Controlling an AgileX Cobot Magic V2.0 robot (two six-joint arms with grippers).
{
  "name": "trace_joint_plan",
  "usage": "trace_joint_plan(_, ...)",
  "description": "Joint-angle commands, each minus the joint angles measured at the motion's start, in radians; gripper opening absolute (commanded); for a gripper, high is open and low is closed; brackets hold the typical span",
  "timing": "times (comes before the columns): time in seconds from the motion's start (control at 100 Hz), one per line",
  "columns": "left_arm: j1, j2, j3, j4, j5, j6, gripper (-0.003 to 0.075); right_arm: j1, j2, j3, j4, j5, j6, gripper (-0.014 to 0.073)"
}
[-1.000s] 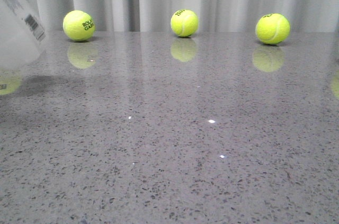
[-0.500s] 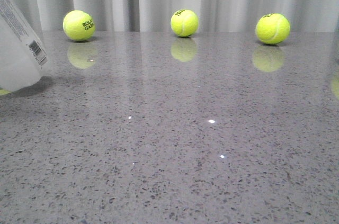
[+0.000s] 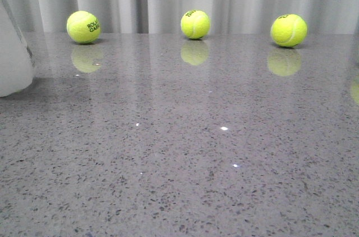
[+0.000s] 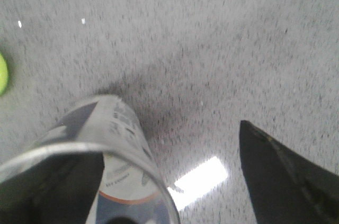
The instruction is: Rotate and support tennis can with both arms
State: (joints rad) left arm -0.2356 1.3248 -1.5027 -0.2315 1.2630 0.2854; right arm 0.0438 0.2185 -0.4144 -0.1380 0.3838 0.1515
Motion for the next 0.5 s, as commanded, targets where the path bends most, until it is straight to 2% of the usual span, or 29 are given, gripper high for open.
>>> trace_joint_plan(0.0,0.001,0.007,-0.08,-0.036,0.012,0.007,0.0535,-0.007,0.008,-0.024,-0.011,-0.086,0.001,-0.007)
trace_joint_plan(0.49,0.001,0.082,-0.13,-0.036,0.012,0.011,0.0535,-0.007,0.008,-0.024,-0.011,-0.086,0.001,-0.007)
